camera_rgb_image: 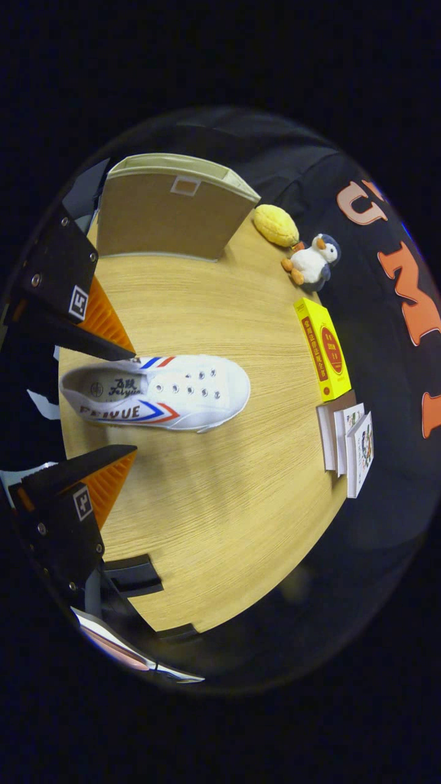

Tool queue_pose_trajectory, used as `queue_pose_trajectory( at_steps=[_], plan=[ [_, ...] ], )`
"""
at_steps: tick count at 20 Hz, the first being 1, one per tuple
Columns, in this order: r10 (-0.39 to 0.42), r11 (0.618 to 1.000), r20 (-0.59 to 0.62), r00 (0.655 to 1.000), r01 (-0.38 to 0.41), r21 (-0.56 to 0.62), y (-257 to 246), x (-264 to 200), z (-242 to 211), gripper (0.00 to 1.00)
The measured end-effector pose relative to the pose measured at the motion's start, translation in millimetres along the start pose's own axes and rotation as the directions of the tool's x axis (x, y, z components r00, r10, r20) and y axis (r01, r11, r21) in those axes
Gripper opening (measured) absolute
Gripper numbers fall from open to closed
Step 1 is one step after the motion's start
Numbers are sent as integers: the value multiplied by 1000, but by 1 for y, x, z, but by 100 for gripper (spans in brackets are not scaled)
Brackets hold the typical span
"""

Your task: Open the storage box then place both shoes into the box .Put the left shoe in first, then the right shoe, with the right side of both shoes facing outward in a uniform manner.

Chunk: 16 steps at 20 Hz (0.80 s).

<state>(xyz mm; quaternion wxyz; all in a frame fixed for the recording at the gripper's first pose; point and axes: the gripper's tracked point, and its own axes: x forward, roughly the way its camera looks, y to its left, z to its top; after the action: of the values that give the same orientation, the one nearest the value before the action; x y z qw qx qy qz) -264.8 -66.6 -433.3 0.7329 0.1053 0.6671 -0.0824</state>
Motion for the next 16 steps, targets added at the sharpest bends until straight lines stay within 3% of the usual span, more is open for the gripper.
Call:
queue_pose_trajectory(
  at_steps=[2,8,15,16],
  plan=[
    [-49,998,-18,999,48,-46,-14,9,-14,81],
    [-59,992,18,998,60,-108,-16,35,-17,74],
    [-74,990,223,972,98,-99,-28,44,18,57],
    [-50,991,231,972,76,-109,-26,49,21,54]
  ],
)
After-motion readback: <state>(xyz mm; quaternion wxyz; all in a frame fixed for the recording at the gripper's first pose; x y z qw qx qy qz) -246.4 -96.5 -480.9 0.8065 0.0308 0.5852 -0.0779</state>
